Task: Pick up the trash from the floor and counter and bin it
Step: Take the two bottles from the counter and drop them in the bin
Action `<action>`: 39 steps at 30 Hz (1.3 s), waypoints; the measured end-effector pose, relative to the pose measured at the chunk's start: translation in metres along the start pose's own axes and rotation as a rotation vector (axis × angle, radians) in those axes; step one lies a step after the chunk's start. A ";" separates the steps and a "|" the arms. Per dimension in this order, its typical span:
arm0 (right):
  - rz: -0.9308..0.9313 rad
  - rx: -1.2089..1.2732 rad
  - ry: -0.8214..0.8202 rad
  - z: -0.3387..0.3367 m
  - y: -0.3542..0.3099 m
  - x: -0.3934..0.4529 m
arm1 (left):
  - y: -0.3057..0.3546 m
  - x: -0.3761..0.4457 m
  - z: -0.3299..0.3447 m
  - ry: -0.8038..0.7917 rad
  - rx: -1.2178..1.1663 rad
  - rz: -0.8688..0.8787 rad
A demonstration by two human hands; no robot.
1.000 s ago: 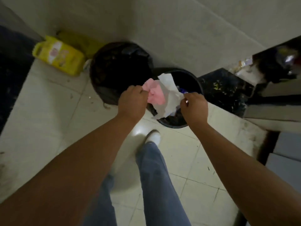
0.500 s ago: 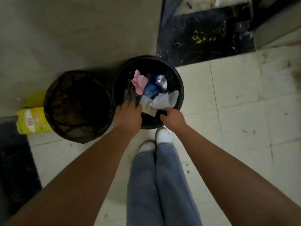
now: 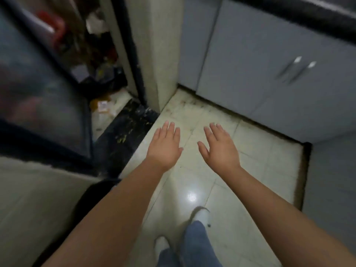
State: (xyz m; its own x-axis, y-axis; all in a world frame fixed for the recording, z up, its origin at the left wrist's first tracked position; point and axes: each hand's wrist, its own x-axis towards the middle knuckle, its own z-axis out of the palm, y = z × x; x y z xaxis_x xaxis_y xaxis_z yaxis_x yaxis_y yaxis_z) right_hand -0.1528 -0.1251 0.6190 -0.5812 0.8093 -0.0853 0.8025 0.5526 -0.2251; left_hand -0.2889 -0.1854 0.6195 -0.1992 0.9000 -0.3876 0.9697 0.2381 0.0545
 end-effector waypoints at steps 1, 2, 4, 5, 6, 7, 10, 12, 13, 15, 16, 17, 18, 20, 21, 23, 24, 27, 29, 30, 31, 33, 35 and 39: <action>0.059 0.023 0.051 -0.035 0.028 -0.004 | 0.033 0.012 -0.033 0.046 0.022 0.077; 0.118 0.024 0.091 -0.067 0.058 -0.010 | 0.070 0.023 -0.064 0.092 0.048 0.158; 0.237 0.026 0.201 -0.130 0.118 -0.030 | 0.150 0.038 -0.121 0.184 0.116 0.323; 0.317 0.030 0.287 -0.160 0.148 -0.041 | 0.192 0.042 -0.146 0.224 0.150 0.400; 0.402 0.032 0.348 -0.187 0.177 -0.055 | 0.235 0.044 -0.169 0.258 0.175 0.474; 0.468 0.019 0.394 -0.213 0.209 -0.070 | 0.279 0.046 -0.188 0.287 0.189 0.544; 0.614 -0.072 0.487 -0.275 0.304 -0.127 | 0.409 0.042 -0.229 0.349 0.201 0.737; 0.730 -0.087 0.511 -0.308 0.364 -0.172 | 0.493 0.034 -0.245 0.372 0.197 0.856; 0.791 -0.109 0.565 -0.321 0.392 -0.196 | 0.532 0.029 -0.251 0.382 0.192 0.910; 0.913 -0.162 0.649 -0.343 0.438 -0.246 | 0.602 0.019 -0.256 0.393 0.174 1.005; 0.969 -0.179 0.636 -0.353 0.455 -0.271 | 0.634 0.014 -0.256 0.398 0.172 1.051; 1.018 -0.187 0.623 -0.359 0.471 -0.295 | 0.662 0.009 -0.255 0.398 0.177 1.096; 1.086 -0.191 0.602 -0.364 0.484 -0.316 | 0.688 0.004 -0.253 0.393 0.187 1.139; 1.220 -0.187 0.580 -0.367 0.510 -0.352 | 0.732 -0.004 -0.247 0.371 0.219 1.218; 1.275 -0.184 0.579 -0.366 0.522 -0.366 | 0.751 -0.006 -0.243 0.358 0.236 1.250; 1.397 -0.176 0.558 -0.361 0.544 -0.389 | 0.786 -0.006 -0.236 0.336 0.259 1.307; 1.454 -0.158 0.548 -0.358 0.555 -0.396 | 0.801 -0.003 -0.232 0.325 0.266 1.333; 1.640 -0.046 0.513 -0.339 0.589 -0.401 | 0.847 0.018 -0.218 0.295 0.315 1.409; 1.775 0.102 0.502 -0.321 0.619 -0.394 | 0.876 0.045 -0.208 0.272 0.372 1.457; 1.845 0.190 0.525 -0.310 0.636 -0.388 | 0.890 0.062 -0.205 0.263 0.405 1.475; 1.915 0.275 0.571 -0.302 0.653 -0.382 | 0.904 0.080 -0.202 0.258 0.438 1.488; 2.059 0.450 0.723 -0.289 0.686 -0.366 | 0.933 0.122 -0.199 0.245 0.496 1.515; 2.190 0.558 0.864 -0.280 0.714 -0.351 | 0.957 0.169 -0.201 0.245 0.562 1.520; 2.295 0.519 0.912 -0.287 0.752 -0.308 | 0.985 0.260 -0.222 0.201 0.671 1.499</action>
State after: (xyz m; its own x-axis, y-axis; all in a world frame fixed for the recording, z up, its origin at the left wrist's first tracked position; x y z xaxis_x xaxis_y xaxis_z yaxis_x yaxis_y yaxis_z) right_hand 0.6684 0.0987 0.7546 0.9427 -0.2577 -0.2120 -0.3325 -0.7795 -0.5309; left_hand 0.5836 0.3644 0.7764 0.9475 0.2120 -0.2393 0.1779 -0.9716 -0.1562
